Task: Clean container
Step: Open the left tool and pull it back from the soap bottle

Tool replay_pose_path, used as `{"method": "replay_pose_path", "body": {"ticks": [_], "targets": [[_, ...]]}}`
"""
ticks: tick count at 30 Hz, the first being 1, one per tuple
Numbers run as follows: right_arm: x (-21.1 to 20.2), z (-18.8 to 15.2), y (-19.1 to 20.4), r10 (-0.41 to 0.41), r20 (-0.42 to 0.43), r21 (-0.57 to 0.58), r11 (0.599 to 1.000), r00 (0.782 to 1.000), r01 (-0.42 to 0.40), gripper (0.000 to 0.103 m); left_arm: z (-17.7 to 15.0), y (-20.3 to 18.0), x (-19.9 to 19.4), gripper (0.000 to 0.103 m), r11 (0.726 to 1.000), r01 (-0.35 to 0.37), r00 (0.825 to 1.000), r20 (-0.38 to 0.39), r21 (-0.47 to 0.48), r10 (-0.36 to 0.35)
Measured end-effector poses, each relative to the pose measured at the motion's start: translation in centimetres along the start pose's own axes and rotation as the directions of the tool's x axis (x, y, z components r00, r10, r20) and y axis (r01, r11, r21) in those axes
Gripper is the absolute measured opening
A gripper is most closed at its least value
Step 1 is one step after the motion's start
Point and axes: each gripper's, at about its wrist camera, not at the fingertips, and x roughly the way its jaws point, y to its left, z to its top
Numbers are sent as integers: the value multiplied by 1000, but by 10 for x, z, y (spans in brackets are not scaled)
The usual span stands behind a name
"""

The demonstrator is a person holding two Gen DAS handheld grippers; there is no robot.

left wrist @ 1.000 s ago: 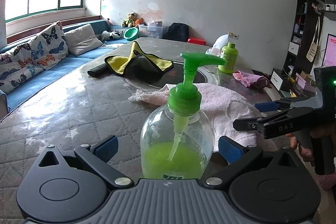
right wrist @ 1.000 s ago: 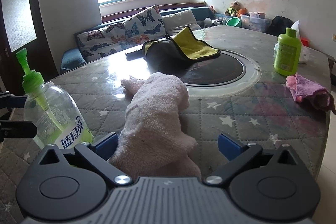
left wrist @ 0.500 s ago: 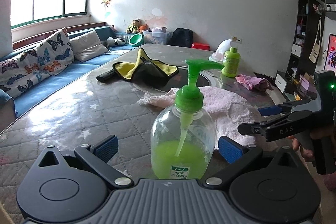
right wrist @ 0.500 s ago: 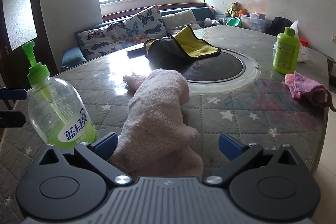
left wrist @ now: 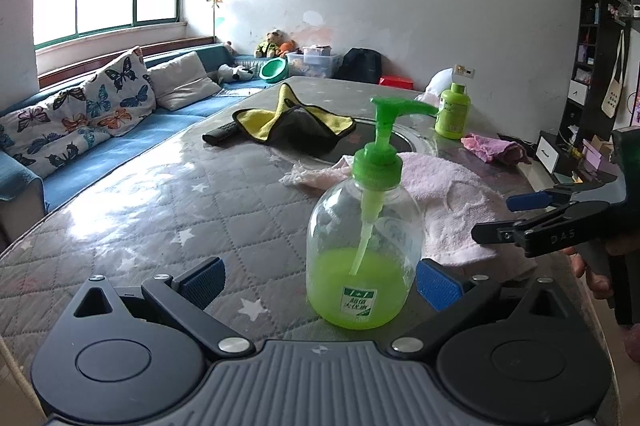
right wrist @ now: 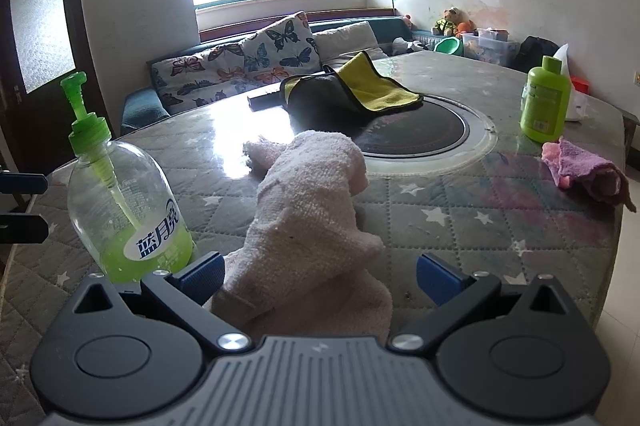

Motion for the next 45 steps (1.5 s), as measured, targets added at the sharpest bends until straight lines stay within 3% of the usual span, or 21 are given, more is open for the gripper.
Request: {"method": "replay_pose_path", "body": {"ticks": [12,20,38,45], "targets": [[-4,1,0,-7,-2,-19,1000,1000,7,103,-12,-5,17,103,999,-54,994,-97,-4,54],[-15,-2,2,0,-1,-29,1000,1000,0,103,-19,-3,29,103,992,-127,981,-148,-2,126],[-30,-16,5,7,-45,-33,999,999,-8,103,-26,7,42,103,976,-209,959,-204,-52,195],[-10,-16,14,23,-82,-44,999,996,-27,103,-30,15,48,103,972,-226,953,-222,-57,208]]}}
